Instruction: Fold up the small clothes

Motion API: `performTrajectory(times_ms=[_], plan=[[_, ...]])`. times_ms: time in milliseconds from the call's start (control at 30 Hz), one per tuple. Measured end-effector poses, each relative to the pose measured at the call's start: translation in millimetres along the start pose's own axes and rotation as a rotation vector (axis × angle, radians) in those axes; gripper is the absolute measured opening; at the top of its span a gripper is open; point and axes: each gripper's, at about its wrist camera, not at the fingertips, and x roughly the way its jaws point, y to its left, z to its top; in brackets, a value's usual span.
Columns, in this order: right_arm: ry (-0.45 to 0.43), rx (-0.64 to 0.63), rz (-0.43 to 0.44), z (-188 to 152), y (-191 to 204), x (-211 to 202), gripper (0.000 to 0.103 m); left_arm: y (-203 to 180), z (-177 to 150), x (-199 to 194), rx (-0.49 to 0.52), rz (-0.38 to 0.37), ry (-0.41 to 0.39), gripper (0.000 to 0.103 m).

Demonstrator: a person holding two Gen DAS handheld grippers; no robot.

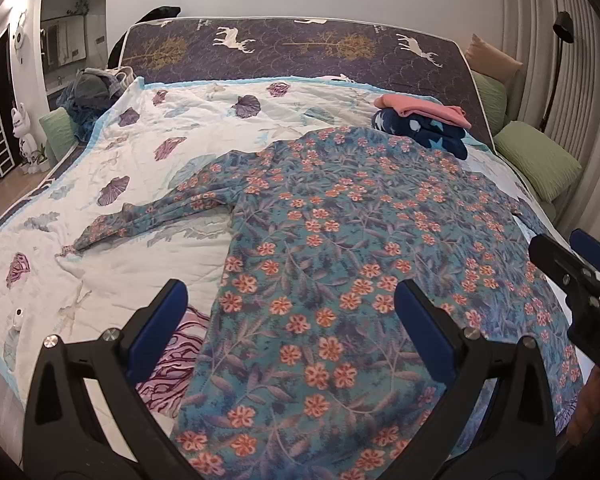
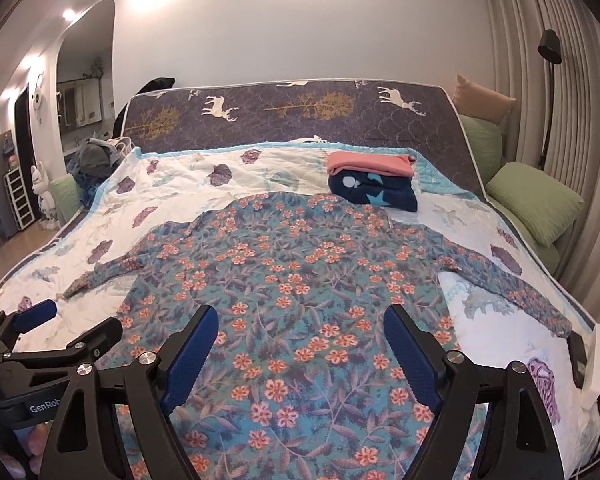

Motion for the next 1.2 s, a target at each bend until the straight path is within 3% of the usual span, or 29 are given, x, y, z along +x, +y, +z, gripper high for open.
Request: performTrajectory(times_ms=[300, 367, 467, 600, 700, 767, 867, 933, 1000, 1033, 1067, 1100, 1133, 1200], plan=[[0.087, -0.018, 0.057, 5.7, 15.2, 30.1, 0.054, 33.4, 7.4, 22.5, -0.060, -0.038, 0.042, 0.103], [0.104, -0.030, 0.048, 9.3, 18.3, 39.3, 0.053, 53.8, 13.5, 29.3, -0.094, -0.060, 0.039, 0.103], [0.117, -0.044, 0.037, 15.9, 19.5, 48.3, 0.053, 111.3, 24.2, 45.7, -0.231, -0.039, 0.027, 0.103], [0.143, -0.065, 0.031, 29.1, 24.8, 70.0, 0.053, 224.0, 22.7, 90.0, -0.554, -0.004, 0.086, 0.102], [0.152, -0.084, 0.021, 35.8, 30.4, 82.6, 0.053, 310.2, 2.6, 136.7, -0.860, -0.023, 0.166, 0.086], [0.157, -0.091, 0.020, 40.8, 33.1, 91.4, 0.053, 340.5, -10.7, 163.8, -0.970, -0.040, 0.231, 0.071], [0.161, -0.100, 0.016, 48.3, 38.3, 105.0, 0.053, 363.8, -27.0, 199.2, -1.106, -0.068, 0.295, 0.067], [0.164, -0.108, 0.015, 51.8, 42.5, 113.6, 0.053, 368.5, -31.0, 211.3, -1.167, -0.081, 0.293, 0.066], [0.171, -0.114, 0.021, 53.1, 46.7, 121.5, 0.053, 371.7, -27.7, 218.1, -1.196, -0.064, 0.263, 0.057], [0.175, -0.115, 0.024, 53.2, 48.3, 125.0, 0.053, 373.8, -25.6, 220.7, -1.206, -0.061, 0.245, 0.045], [0.181, -0.117, 0.028, 52.7, 49.7, 128.3, 0.053, 376.1, -23.8, 223.5, -1.219, -0.068, 0.232, 0.024], [0.189, -0.119, 0.034, 51.6, 51.5, 132.2, 0.053, 379.3, -22.1, 226.5, -1.230, -0.084, 0.220, 0.012], [0.192, -0.121, 0.038, 50.5, 52.5, 133.8, 0.053, 383.6, -18.9, 229.9, -1.238, -0.106, 0.202, 0.006], [0.198, -0.128, 0.046, 47.7, 52.3, 137.0, 0.053, 385.4, -4.0, 221.8, -1.212, -0.090, 0.142, 0.006]])
